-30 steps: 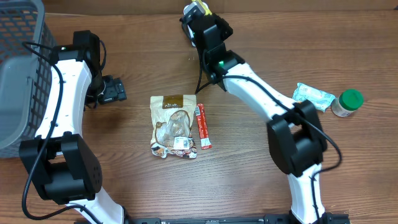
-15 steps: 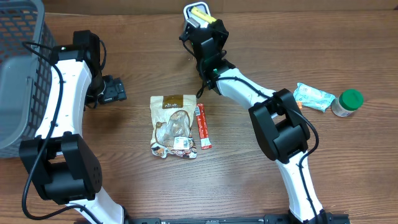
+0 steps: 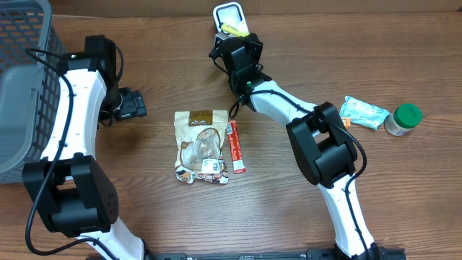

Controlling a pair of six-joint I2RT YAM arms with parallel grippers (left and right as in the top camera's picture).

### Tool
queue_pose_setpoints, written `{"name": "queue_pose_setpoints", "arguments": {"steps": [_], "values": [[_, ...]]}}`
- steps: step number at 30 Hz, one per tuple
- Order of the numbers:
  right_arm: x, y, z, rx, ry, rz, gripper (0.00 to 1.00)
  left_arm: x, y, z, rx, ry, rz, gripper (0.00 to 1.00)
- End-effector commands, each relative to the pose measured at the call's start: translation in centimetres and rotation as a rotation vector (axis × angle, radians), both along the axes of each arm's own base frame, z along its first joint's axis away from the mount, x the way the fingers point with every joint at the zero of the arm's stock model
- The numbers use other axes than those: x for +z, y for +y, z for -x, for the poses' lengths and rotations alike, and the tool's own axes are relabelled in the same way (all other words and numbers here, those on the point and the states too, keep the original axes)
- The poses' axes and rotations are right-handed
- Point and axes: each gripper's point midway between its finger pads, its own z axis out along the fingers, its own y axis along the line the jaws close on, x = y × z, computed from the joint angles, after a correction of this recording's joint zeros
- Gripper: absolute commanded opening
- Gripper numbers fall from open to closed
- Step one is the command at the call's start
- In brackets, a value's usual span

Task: Scan the item barcode
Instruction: 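Hold the highlighter's barcode in front of the white scanner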

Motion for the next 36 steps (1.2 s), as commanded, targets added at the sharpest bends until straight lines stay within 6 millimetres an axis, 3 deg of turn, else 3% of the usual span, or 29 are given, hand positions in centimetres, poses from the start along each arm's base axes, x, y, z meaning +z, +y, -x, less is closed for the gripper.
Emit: {"name": "queue_pose_setpoints", "arguments": {"steps": [1, 11, 16, 27, 32, 36], "values": [[0.2, 0.7, -0.4, 0.035, 0.003, -0.023, 0.04, 0.1, -0.3, -0.4, -0.026, -0.004, 0.003, 1.00], [-1.8, 0.5, 0.4, 0.055, 0.099, 0.014, 0.03, 0.1, -0.3, -0.4, -0.026, -0.004, 0.003, 1.00], [-1.3, 0.5, 0.2, 0.048, 0.077, 0.004, 0.04, 0.1, -0.3, -0.4, -0.026, -0.004, 0.003, 1.00], [7.4, -1.3, -2.3, -0.090, -0.327, -0.160, 0.04, 0.1, -0.3, -0.4, -0.026, -0.004, 0.003, 1.00], [6.0, -0.6, -2.9, -0.008, -0.263, -0.162, 0.04, 0.1, -0.3, -0.4, -0.026, -0.004, 0.003, 1.00], [4.4, -1.5, -3.3, -0.021, -0.230, -0.214, 0.04, 0.1, -0.3, -0.4, -0.026, -0.004, 0.003, 1.00]]}}
